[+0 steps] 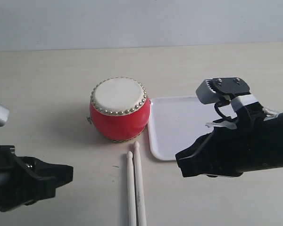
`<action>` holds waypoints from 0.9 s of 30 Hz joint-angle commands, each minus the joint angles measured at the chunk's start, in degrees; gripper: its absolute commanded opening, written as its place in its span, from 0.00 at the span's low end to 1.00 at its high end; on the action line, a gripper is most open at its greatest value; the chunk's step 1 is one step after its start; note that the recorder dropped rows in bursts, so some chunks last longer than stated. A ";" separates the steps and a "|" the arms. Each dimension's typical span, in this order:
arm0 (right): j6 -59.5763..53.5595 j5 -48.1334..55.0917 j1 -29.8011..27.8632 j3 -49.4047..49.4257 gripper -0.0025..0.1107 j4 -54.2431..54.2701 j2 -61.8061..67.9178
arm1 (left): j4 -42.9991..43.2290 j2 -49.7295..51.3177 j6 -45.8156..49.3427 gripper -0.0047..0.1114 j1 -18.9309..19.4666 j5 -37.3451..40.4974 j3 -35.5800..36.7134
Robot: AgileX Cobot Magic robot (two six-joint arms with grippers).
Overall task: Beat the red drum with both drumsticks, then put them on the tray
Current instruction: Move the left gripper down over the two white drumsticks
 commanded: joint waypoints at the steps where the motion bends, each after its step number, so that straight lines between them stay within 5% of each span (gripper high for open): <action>1: -0.72 -1.26 0.12 -0.34 0.02 0.18 -0.03 | -8.93 4.60 -0.44 0.04 -12.90 -14.62 -0.01; 4: -0.72 -1.33 0.12 -0.34 0.02 0.18 -0.03 | -11.08 10.78 -0.44 0.04 -21.22 -22.44 -1.90; 7: -0.72 -1.20 0.12 -0.34 0.02 -0.76 -0.03 | -12.54 17.03 -0.46 0.04 -24.63 -25.69 -4.82; 23: -0.72 -0.72 0.12 -0.34 0.02 -3.65 -0.03 | -8.78 26.70 3.84 0.04 -24.47 -13.01 -15.57; 27: -0.72 -0.72 0.12 -0.34 0.02 -4.11 -0.03 | -9.16 26.91 4.02 0.04 -22.55 -15.66 -16.78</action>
